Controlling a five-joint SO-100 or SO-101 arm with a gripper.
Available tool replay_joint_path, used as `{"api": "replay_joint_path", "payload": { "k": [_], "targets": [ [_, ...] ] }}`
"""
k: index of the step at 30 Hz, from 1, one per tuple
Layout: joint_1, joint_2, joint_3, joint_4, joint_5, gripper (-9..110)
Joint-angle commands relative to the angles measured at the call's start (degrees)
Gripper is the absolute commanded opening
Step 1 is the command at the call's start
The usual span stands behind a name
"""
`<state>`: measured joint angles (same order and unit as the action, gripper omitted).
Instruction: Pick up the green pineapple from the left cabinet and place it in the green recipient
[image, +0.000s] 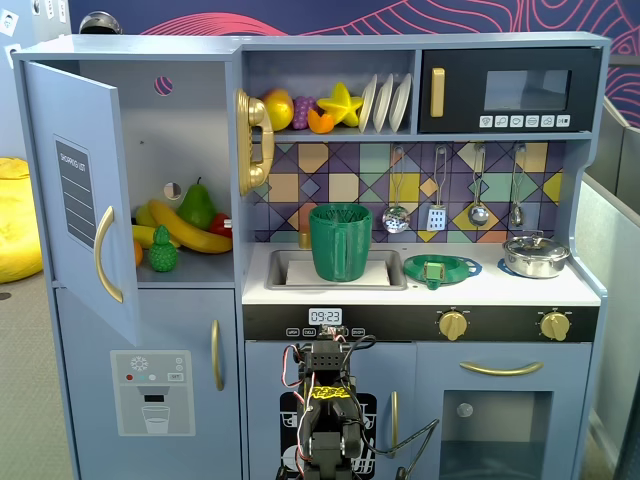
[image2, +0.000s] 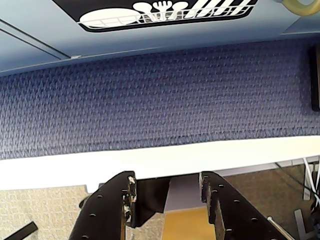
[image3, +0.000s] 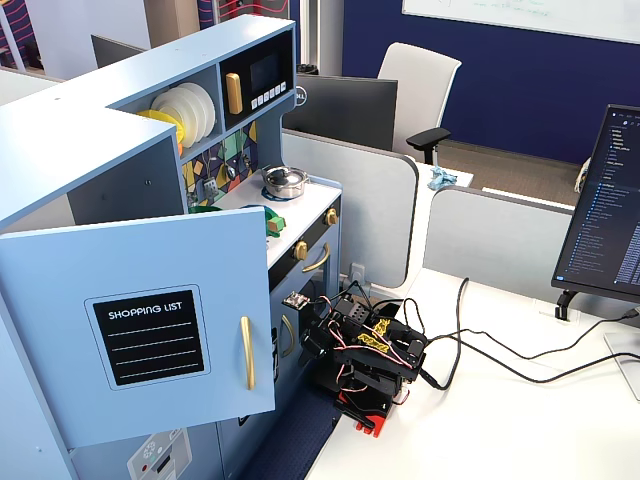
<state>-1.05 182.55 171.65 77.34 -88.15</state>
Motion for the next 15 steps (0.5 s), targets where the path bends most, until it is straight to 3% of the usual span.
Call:
{"api": "replay_joint_path", "payload": {
  "k": [1, 11, 15],
  "targets": [
    [0.9, -0.4, 0.1, 10.0, 4.1, 0],
    [0.1, -0.4, 0.1, 10.2, 2.1, 0],
    [-5.7, -0.6, -0.4, -1.8, 8.2, 0]
  ]
}}
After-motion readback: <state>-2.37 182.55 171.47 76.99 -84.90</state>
